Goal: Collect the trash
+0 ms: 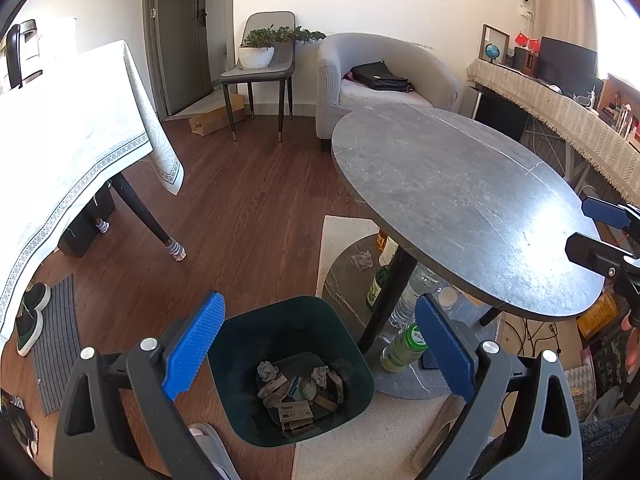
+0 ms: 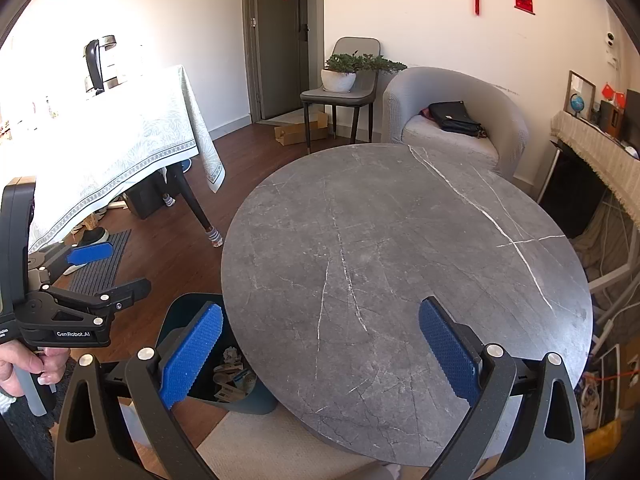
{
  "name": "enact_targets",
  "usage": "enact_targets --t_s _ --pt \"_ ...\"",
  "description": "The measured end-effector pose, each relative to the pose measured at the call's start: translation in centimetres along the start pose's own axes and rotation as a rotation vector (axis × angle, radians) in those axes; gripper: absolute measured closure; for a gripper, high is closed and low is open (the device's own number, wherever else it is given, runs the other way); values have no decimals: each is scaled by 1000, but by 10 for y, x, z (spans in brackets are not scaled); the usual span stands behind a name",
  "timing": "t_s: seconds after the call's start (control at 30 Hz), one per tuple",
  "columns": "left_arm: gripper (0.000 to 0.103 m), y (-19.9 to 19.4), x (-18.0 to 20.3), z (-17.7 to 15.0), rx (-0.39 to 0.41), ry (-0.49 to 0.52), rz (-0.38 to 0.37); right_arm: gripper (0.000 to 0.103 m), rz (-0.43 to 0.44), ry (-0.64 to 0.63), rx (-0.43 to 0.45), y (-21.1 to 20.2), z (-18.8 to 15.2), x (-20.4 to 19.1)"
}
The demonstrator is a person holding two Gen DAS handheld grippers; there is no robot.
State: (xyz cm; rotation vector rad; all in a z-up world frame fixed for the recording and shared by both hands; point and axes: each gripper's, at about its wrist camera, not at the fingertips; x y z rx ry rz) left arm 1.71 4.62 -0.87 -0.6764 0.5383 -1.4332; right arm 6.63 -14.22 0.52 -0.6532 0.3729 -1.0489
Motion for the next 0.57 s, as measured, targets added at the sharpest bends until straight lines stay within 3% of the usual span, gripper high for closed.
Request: enact_targets --t_s 0.57 --pt "5 -3 1 0 19 12 10 4 -3 -1 -5 2 -1 -3"
Point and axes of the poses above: each gripper's, at about its wrist camera, not at the fingertips, and y roughly the way its jaws point, x to its right, z to its top, and after that the axes turned 2 degrees about -z, right-handed
